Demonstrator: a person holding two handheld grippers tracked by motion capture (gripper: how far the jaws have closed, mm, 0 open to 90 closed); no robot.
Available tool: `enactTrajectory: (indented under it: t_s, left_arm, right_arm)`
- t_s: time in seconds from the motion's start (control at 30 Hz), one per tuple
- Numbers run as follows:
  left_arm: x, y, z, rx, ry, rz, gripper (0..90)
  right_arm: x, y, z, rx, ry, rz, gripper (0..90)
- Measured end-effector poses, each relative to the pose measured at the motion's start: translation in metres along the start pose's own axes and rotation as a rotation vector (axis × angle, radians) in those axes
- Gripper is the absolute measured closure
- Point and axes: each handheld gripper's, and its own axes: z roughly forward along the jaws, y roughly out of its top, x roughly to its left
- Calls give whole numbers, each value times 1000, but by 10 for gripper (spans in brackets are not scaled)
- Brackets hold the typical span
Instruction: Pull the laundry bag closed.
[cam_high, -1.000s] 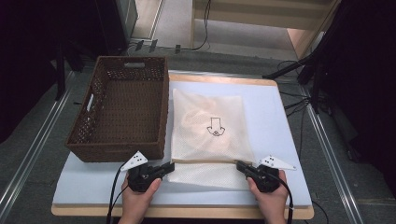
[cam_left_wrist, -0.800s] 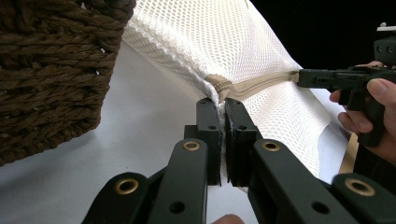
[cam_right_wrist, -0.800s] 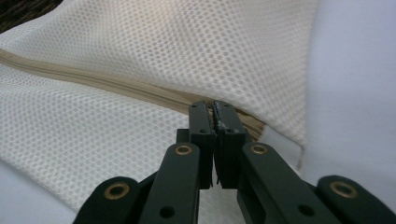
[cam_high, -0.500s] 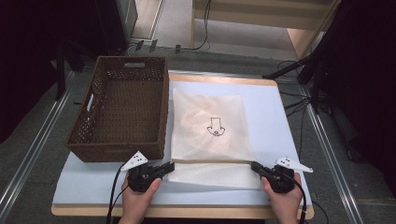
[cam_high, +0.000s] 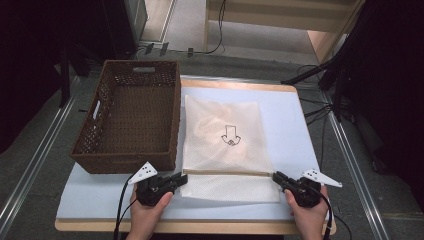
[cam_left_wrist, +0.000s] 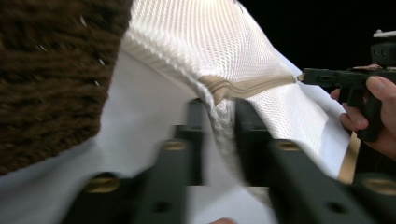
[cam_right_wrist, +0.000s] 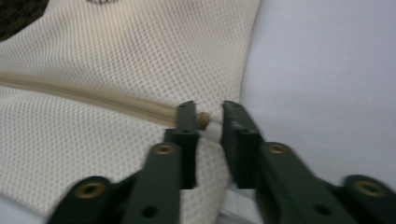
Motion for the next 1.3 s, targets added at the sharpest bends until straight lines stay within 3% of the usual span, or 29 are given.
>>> enactTrajectory:
  t_s: [0.07, 0.1, 0.2, 0.3, 0.37, 0.43, 0.5, 0.57, 0.73, 0.8, 1.03, 1.3]
  left_arm:
    - [-1, 1, -3, -21, 3, 17, 493]
    - [-2, 1, -5, -31, 13, 31, 448]
    - [-5, 1, -6, -32, 35, 58, 291]
    - [-9, 2, -9, -45, 66, 99, 197]
    - [-12, 3, -11, -55, 88, 129, 134]
    - [-13, 4, -15, -65, 99, 163, 101]
    - [-10, 6, -19, -76, 89, 163, 23]
    - [-8, 7, -24, -91, 82, 175, 6]
    - [-4, 12, -38, -133, 114, 230, 0]
    - [0, 13, -42, -135, 111, 234, 0]
    - [10, 14, -46, -126, 121, 243, 0]
    - [11, 10, -42, -110, 120, 264, 0]
  right_arm:
    - [-4, 0, -4, -56, 15, -18, 567]
    - [-5, 0, -5, -98, 12, -44, 532]
    - [-8, 1, -7, -147, -13, -99, 409]
    - [-10, 3, -9, -102, -38, -80, 258]
    - [-10, 5, -12, -105, -39, -102, 124]
    - [-10, 7, -15, -109, -38, -111, 83]
    - [-11, 8, -17, -111, -54, -109, 24]
    - [-15, 8, -20, -120, -57, -107, 4]
    - [-27, 8, -27, -136, -100, -96, 4]
    - [-30, 7, -29, -139, -121, -102, 3]
    - [-42, 6, -33, -143, -125, -80, 3]
    - [-46, 5, -32, -136, -134, -65, 3]
